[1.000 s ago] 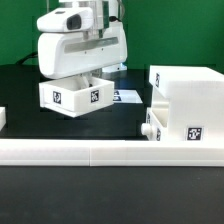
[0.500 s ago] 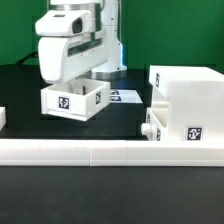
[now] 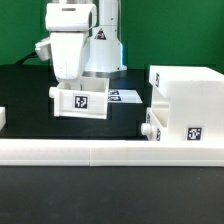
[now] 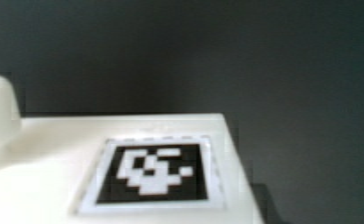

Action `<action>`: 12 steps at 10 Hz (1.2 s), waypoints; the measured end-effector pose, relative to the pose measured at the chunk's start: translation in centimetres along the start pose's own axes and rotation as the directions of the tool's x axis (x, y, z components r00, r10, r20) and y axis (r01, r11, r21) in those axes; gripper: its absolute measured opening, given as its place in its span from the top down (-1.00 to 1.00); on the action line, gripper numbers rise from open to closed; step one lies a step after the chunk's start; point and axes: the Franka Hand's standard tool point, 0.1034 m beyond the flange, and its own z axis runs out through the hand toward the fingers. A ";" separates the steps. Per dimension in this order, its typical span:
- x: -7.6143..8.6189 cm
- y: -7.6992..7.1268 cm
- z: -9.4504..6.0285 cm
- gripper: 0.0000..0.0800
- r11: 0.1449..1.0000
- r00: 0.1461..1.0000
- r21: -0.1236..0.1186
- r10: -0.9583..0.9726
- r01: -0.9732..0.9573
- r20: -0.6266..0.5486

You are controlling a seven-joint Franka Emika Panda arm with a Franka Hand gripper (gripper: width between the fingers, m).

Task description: Assemble drawer

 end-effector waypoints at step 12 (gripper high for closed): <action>3.7 5.1 -0.8 0.89 0.998 0.998 -0.020 -0.067 0.067 -0.021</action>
Offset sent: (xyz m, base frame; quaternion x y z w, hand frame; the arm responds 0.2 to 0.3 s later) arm 0.0399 0.0149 0.0110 0.0088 0.0042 -0.0298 0.9995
